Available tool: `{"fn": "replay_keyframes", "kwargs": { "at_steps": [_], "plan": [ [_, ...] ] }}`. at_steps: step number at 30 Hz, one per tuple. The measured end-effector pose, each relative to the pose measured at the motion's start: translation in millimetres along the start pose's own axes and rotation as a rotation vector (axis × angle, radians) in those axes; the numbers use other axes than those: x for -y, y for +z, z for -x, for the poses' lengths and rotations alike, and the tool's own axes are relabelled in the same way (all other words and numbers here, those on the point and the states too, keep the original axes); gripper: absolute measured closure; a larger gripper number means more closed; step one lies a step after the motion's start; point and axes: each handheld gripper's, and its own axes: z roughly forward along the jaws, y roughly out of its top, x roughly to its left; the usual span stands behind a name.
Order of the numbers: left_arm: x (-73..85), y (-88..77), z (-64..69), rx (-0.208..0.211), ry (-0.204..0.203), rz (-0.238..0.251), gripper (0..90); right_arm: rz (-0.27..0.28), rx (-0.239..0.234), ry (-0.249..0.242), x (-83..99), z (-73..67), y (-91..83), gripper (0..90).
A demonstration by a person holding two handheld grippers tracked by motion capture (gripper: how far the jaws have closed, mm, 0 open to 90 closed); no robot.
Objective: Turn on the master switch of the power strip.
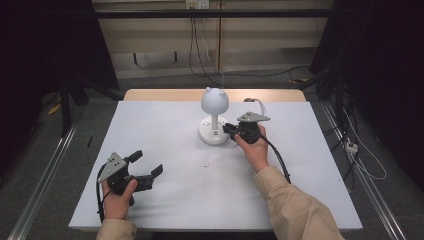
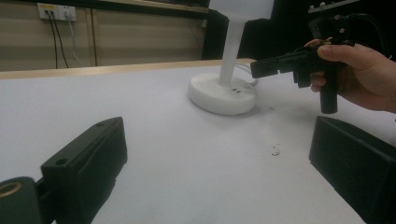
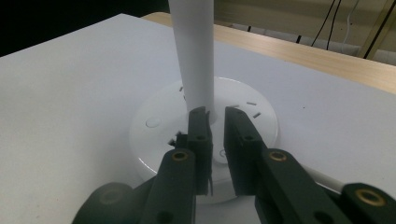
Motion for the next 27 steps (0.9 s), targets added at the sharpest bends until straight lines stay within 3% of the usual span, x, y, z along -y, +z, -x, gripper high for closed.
{"fn": "replay_keyframes", "kwargs": {
  "at_steps": [14, 20, 27],
  "plan": [
    [-0.3, 0.2, 0.1, 0.002, 0.001, 0.002, 4.0, -0.012, -0.004, 0.031, -1.6, 1.3, 4.6, 90.0],
    [-0.4, -1.0, 0.1, 0.002, -0.007, 0.007, 3.9, -0.02, 0.0, -0.011, -2.4, -1.5, 7.5, 90.0],
    [-0.4, -1.0, 0.2, 0.002, -0.006, 0.007, 3.9, -0.027, 0.009, -0.013, -0.4, -0.5, 10.0, 90.0]
  ]
}}
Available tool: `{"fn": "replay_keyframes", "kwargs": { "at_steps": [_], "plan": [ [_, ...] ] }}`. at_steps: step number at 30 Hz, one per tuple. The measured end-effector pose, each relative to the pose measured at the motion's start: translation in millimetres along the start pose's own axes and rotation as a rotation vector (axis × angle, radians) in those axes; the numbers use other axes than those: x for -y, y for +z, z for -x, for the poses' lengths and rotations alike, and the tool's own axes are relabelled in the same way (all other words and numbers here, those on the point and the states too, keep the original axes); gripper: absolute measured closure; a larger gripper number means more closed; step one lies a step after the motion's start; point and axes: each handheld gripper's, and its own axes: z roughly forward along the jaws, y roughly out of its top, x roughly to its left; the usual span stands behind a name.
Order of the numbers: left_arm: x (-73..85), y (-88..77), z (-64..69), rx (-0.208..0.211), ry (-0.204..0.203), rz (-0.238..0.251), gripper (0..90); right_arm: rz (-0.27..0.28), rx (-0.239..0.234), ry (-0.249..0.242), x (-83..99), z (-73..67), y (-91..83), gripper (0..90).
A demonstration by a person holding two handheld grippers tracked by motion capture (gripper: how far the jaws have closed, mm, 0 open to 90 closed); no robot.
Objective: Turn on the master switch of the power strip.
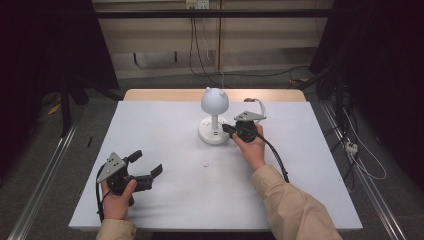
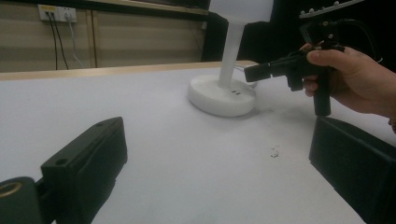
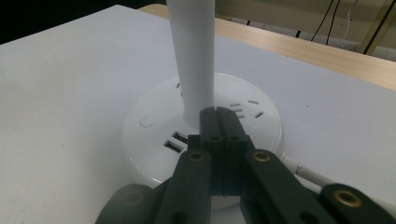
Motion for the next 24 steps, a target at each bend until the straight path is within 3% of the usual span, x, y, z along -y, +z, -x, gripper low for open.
{"fn": "replay_keyframes", "kwargs": {
  "at_steps": [17, 24],
  "plan": [
    [0.6, 0.8, -0.2, 0.002, 0.001, -0.001, 3.9, -0.02, 0.019, -0.037, 6.4, 3.9, 5.6, 90.0],
    [0.9, 1.7, 0.6, 0.006, 0.004, -0.005, 3.9, -0.01, 0.009, -0.026, 7.6, 4.7, 7.1, 90.0]
  ]
}}
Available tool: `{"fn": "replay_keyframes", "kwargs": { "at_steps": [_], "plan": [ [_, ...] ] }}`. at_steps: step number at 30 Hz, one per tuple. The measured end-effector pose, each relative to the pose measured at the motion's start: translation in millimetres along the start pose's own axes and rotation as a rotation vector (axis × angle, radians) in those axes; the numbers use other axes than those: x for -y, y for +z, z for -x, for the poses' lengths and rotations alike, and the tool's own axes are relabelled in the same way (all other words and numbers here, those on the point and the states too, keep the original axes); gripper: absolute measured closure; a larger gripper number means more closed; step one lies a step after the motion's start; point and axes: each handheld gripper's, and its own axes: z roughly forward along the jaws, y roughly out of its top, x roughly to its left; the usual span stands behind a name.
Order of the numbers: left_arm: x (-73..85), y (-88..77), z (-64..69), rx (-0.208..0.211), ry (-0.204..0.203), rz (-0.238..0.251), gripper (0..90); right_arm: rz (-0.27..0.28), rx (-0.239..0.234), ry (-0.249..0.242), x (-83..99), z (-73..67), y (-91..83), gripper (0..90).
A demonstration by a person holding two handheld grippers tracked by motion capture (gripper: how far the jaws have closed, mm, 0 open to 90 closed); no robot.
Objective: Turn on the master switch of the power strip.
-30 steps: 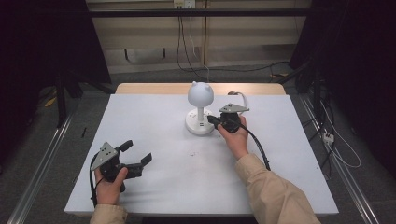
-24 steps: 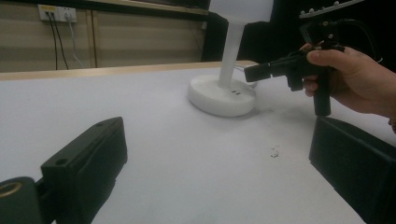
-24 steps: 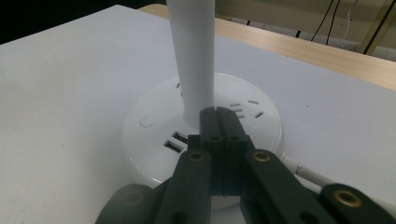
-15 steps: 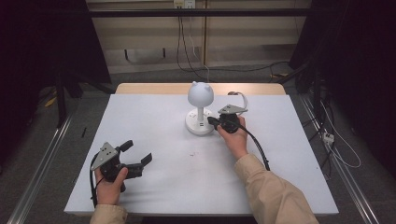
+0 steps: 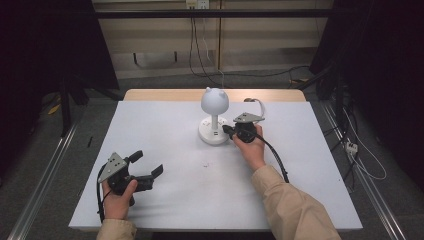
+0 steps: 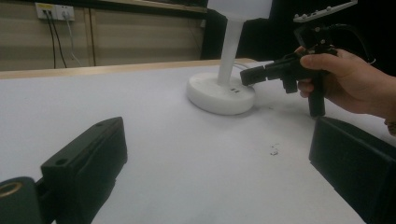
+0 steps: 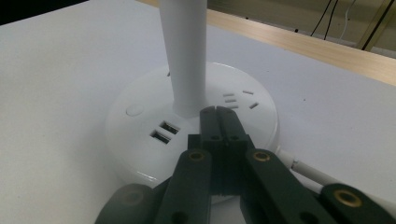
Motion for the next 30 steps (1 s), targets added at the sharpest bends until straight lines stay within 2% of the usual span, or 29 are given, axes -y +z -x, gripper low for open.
{"fn": "replay_keyframes", "kwargs": {
  "at_steps": [4, 14, 30],
  "plan": [
    [0.1, 0.0, 0.3, 0.0, 0.003, 0.0, 3.9, 0.004, 0.0, -0.014, 0.8, -0.3, 0.1, 90.0],
    [0.3, 0.8, 0.4, 0.005, -0.006, 0.004, 3.9, 0.004, -0.013, -0.005, 1.9, 1.7, 0.4, 90.0],
    [0.0, -1.1, 1.3, 0.005, -0.012, 0.012, 3.9, 0.005, -0.008, -0.023, 2.9, 0.8, 0.9, 90.0]
  ]
}}
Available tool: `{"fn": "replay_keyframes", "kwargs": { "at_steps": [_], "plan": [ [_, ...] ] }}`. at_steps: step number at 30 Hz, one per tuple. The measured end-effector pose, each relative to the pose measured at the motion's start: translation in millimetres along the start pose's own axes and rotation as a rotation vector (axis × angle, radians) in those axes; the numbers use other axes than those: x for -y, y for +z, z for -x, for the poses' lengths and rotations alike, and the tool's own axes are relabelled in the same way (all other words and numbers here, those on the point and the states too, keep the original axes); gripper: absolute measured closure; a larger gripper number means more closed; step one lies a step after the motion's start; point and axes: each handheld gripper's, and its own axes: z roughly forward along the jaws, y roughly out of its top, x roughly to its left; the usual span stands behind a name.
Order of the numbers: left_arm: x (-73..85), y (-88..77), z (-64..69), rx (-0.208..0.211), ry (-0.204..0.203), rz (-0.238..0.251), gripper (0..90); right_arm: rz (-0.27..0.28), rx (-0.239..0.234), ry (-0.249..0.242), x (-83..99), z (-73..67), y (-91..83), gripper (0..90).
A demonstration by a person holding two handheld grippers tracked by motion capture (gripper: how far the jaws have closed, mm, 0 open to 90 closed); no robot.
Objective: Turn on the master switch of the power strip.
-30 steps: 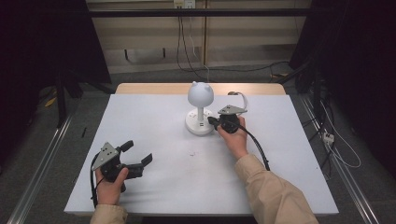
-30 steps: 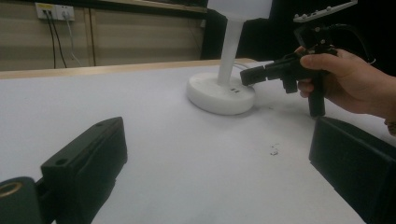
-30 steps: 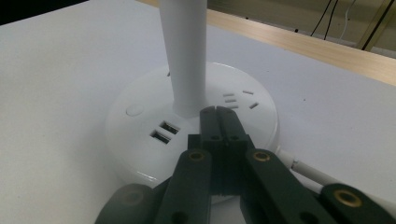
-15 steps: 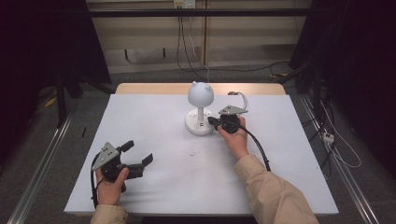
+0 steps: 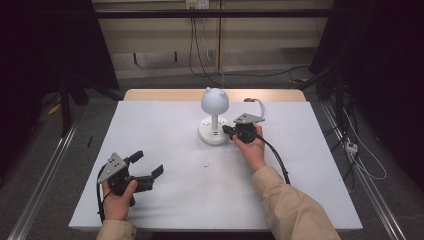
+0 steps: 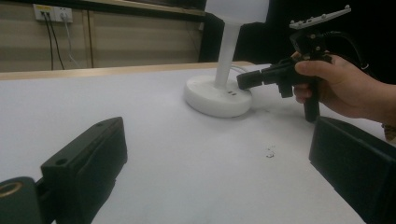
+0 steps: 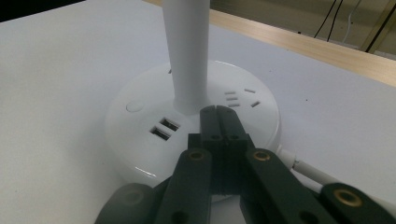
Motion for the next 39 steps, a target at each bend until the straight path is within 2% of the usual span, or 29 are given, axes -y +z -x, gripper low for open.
{"fn": "replay_keyframes", "kwargs": {
  "at_steps": [15, 23, 32, 34, 35, 39],
  "plan": [
    [-0.2, -1.4, 0.4, -0.002, 0.001, 0.002, 3.9, -0.006, -0.001, -0.01, -0.1, 0.0, 0.2, 90.0],
    [-0.3, 0.1, 2.1, 0.003, 0.003, 0.002, 3.9, -0.032, 0.012, -0.041, -2.3, -2.7, 0.1, 90.0],
    [-1.2, 0.5, 2.8, 0.003, 0.006, 0.005, 3.9, -0.038, 0.017, -0.038, -2.4, -3.4, 0.8, 90.0],
    [-2.1, 0.6, 3.1, 0.003, 0.011, 0.006, 3.9, -0.034, 0.01, -0.03, -1.9, -2.5, 0.7, 90.0],
    [-2.3, 0.3, 2.9, 0.002, 0.011, 0.007, 3.9, -0.031, 0.003, -0.008, -1.7, -1.0, 0.6, 90.0],
    [-0.8, -0.9, 1.5, -0.001, 0.0, 0.007, 3.9, -0.031, 0.0, -0.018, -3.4, 0.4, 0.6, 90.0]
  ]
}}
